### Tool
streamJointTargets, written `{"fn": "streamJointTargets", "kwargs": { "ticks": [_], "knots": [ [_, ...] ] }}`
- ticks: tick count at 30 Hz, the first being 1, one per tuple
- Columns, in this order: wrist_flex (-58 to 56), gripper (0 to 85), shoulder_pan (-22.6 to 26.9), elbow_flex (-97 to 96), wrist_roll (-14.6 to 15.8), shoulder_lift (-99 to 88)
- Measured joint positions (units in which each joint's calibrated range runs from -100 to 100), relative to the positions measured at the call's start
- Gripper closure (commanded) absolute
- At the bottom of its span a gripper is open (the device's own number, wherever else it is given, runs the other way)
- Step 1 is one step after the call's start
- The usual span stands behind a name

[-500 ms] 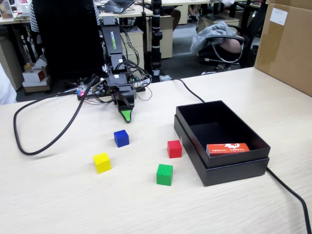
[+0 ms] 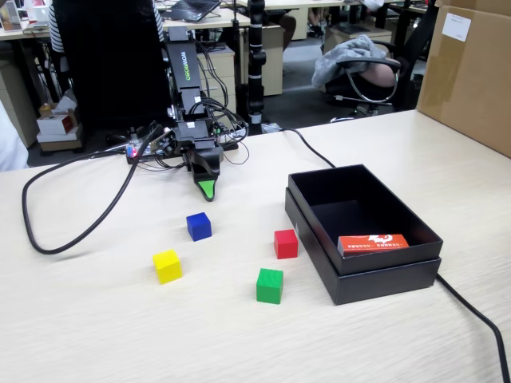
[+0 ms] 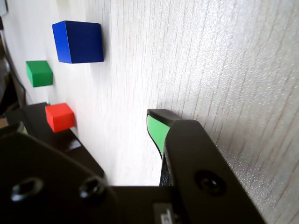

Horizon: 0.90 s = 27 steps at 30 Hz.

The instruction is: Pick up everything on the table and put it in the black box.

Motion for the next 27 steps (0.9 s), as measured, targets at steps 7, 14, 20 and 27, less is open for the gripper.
{"fn": "streamJointTargets", "kwargs": {
  "ticks": [7,14,20,27],
  "knots": [
    [0.00,35.5,-0.20,0.00,0.05,0.00],
    [-4.03,35.5,-0.88,2.46,0.05,0.00],
    [-14.32,35.6,-1.27,8.58,0.05,0.13],
    [-33.45,38.0,-1.66,18.35,1.22,0.26]
  ]
}}
